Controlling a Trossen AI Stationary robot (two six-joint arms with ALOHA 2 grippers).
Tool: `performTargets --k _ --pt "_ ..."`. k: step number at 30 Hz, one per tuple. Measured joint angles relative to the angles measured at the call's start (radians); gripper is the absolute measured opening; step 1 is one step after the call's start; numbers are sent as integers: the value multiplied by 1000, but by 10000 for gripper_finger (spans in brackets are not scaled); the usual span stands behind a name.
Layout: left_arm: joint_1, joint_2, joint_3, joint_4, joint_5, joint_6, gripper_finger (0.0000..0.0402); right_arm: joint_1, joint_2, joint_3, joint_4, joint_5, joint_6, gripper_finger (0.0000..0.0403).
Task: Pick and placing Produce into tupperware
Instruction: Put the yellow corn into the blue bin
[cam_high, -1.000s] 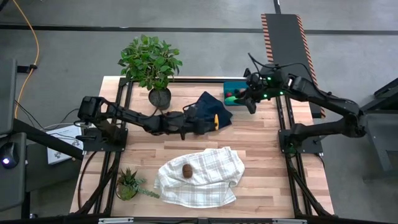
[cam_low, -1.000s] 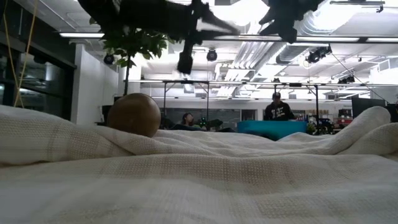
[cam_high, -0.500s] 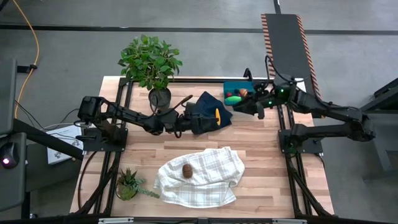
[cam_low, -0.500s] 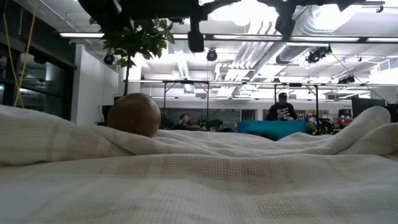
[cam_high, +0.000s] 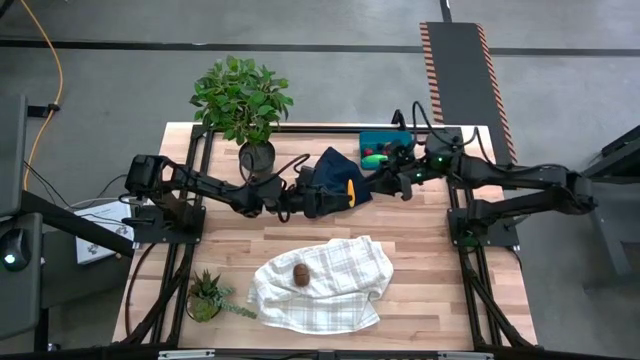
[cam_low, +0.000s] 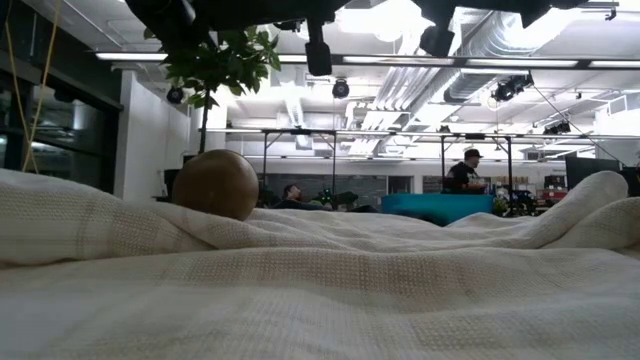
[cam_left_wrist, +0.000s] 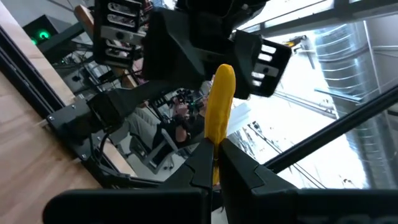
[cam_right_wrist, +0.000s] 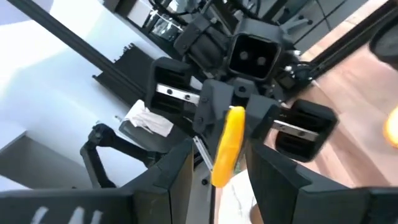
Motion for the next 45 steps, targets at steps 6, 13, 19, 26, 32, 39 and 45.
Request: performTargets --k 6,13,19,26,32,39,45 --pt "0 0 0 9 18 -1 7 29 31 0 28 44 11 139" --pt "0 0 0 14 28 -1 7 46 51 0 38 57 17 139" --pt "0 0 0 4 48 -3 7 58 78 0 93 58 35 139" --pt "0 0 0 -4 50 -3 7 62 107 0 119 58 36 117" --pt "0 0 0 -5 63 -4 7 63 107 0 122 57 22 53" --pt "0 0 0 -7 67 17 27 63 107 0 122 70 8 6" --pt "0 0 0 -42 70 27 103 56 107 0 114 93 -2 5"
